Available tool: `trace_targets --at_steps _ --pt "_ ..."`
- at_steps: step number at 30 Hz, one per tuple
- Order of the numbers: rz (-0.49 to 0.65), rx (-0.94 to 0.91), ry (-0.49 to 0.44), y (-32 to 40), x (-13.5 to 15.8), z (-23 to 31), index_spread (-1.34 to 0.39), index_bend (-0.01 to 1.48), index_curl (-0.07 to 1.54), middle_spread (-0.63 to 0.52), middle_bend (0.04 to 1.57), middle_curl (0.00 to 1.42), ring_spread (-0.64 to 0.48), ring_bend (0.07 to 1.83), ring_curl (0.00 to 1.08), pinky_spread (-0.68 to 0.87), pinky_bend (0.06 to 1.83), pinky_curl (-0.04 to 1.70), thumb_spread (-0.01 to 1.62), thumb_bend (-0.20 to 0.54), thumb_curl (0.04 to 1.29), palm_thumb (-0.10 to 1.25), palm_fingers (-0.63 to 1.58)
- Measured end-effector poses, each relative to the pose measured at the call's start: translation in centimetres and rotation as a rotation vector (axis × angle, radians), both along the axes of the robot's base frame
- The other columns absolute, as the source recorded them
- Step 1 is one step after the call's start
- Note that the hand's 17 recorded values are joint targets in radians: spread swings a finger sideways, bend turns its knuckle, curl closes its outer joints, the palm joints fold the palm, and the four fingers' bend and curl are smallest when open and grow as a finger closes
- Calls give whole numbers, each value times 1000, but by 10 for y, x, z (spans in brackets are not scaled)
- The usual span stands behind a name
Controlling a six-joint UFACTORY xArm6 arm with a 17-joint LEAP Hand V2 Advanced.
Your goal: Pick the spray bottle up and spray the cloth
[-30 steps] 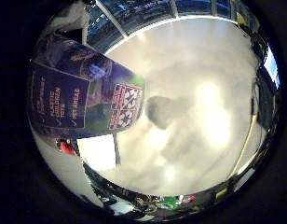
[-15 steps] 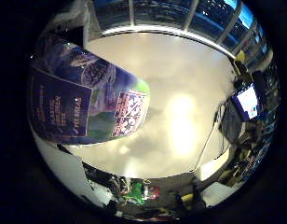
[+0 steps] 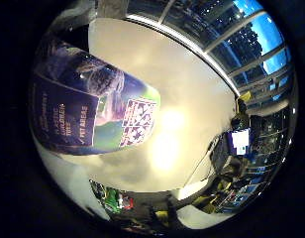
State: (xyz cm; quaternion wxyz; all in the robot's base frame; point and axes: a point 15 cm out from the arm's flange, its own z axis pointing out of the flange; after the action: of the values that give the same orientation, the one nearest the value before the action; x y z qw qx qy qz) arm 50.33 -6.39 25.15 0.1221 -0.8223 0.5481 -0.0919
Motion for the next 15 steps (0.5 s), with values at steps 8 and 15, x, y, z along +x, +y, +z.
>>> trace_targets --at_steps 8,15 --pt "25 -63 61 21 -20 -62 -298 1040 1091 -194 1297 1001 -295 1304 1004 -136 1110 1466 881 -15 744 1097 1004" --pt "38 -89 49 17 -19 -59 -296 1024 1096 -195 1284 1002 -297 1292 1006 -135 1091 1483 874 -15 756 1096 1018"
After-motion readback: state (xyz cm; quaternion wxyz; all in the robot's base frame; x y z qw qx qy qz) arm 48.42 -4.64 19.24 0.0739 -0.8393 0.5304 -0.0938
